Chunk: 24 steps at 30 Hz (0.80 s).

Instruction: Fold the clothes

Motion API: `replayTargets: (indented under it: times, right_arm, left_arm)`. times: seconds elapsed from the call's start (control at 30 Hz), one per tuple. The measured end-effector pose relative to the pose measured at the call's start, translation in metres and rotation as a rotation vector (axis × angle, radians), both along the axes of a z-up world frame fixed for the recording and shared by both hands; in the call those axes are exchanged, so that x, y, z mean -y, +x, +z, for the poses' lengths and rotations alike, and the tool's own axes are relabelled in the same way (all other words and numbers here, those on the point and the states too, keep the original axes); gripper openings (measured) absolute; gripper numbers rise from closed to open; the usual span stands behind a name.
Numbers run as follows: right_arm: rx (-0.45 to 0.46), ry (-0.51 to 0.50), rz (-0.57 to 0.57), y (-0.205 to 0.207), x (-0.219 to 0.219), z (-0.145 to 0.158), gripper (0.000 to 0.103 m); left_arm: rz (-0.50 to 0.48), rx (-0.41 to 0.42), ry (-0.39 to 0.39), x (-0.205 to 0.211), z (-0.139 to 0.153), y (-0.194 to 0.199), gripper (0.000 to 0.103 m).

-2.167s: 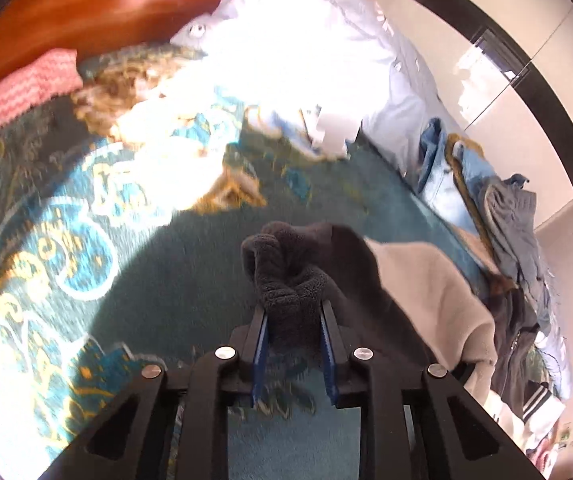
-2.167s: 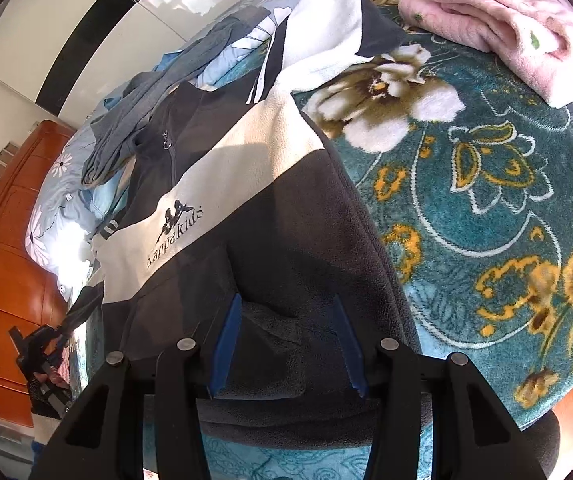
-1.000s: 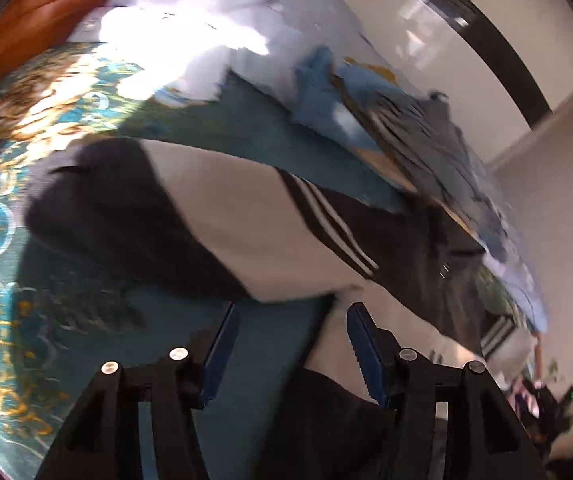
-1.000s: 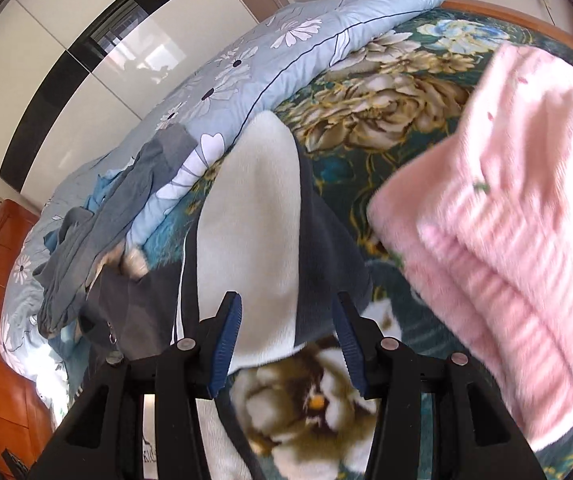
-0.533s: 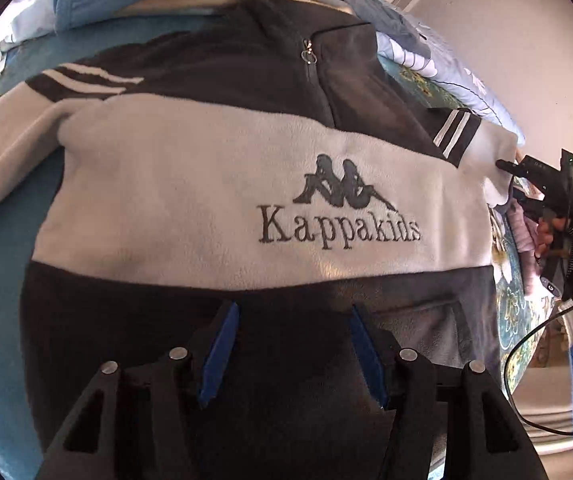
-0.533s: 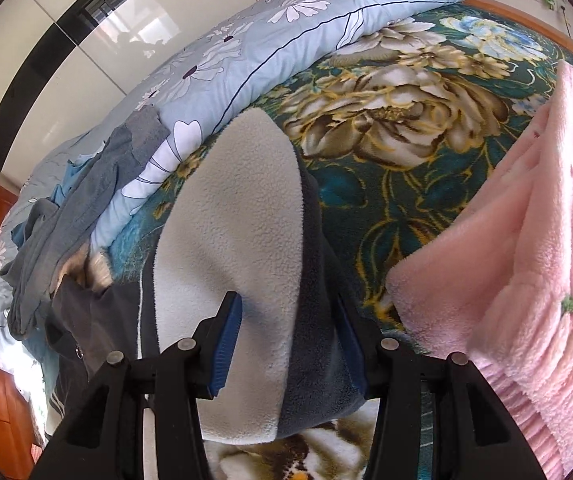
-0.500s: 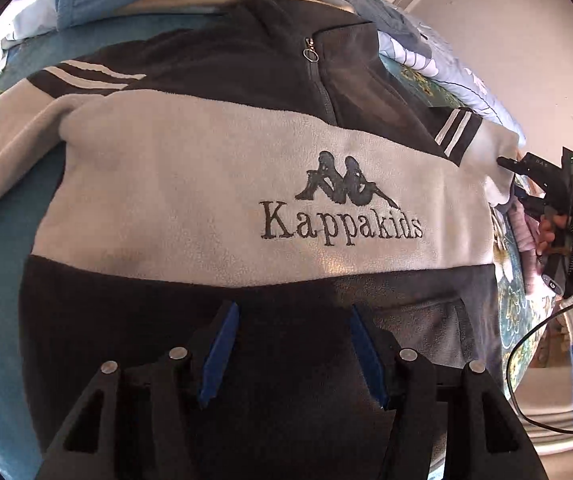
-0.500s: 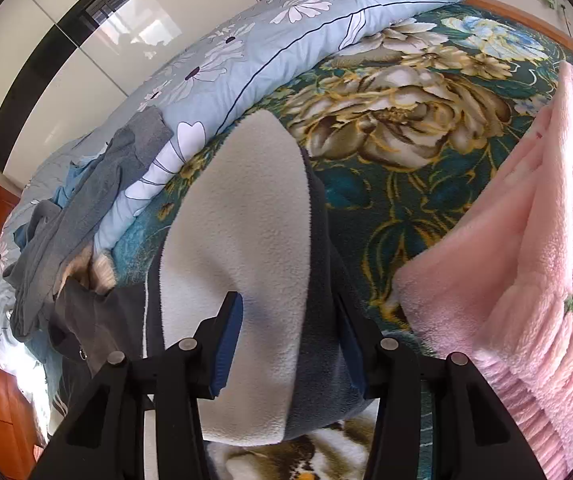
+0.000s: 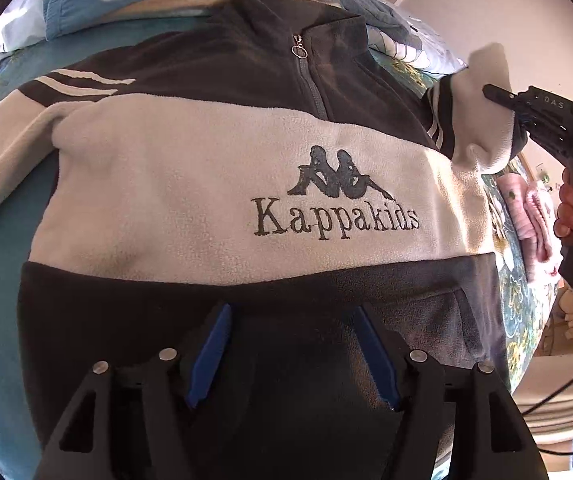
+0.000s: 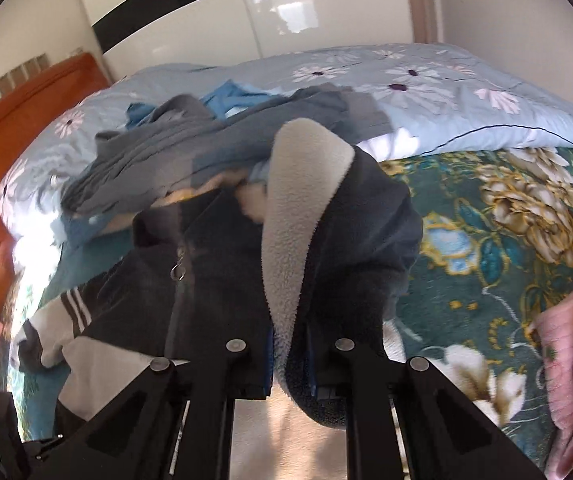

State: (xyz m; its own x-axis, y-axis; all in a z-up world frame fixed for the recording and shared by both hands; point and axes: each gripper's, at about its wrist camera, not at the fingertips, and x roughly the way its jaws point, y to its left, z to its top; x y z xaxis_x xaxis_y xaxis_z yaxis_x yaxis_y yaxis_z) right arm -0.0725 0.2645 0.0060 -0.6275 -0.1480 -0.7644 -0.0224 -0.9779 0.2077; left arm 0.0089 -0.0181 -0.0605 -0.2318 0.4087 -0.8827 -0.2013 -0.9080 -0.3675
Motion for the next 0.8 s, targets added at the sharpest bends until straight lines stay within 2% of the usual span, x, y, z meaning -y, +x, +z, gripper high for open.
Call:
replayTargets:
  times: [0.1,0.23,0.33,0.37,0.43,0.5,0.6,0.7,0.8]
  right_arm:
    - [0.076,-0.009,0.056,-0.004,0.032,-0.028,0.014]
    - [0.17,-0.001,0.098,-0.003,0.052,-0.06,0.018]
    - [0.182,-0.008,0.128,0.003,0.047,-0.062,0.024]
    - [0.179,-0.042,0.138,0.006,0.044,-0.059,0.03]
    - [0.15,-0.137,0.159,0.012,0.034,-0.048,0.034]
    - [0.095,-0.183,0.127,0.013,0.017,-0.038,0.043]
    - [0.012,-0.25,0.078,0.013,-0.009,-0.023,0.049]
    - [0.031,-0.277,-0.059,-0.007,-0.04,-0.031,0.049]
    - [0.075,-0.327,-0.143,-0.026,-0.06,-0.047,0.049]
  left_arm:
    - [0.004,0.005,-0.001,0.003,0.0,0.002,0.068]
    - [0.005,0.006,0.002,0.01,0.001,0.006,0.068]
    - [0.003,0.005,0.001,0.011,0.002,0.006,0.068]
    - [0.003,0.004,0.0,0.01,0.002,0.006,0.068]
    - [0.002,0.003,-0.001,0.009,0.003,0.005,0.07]
    - [0.008,0.001,0.002,0.01,0.005,0.005,0.07]
    - [0.05,-0.035,0.016,0.019,0.018,0.006,0.07]
    - [0.078,-0.04,0.013,0.027,0.021,0.005,0.07]
    - [0.106,-0.021,0.004,0.033,0.017,0.003,0.07]
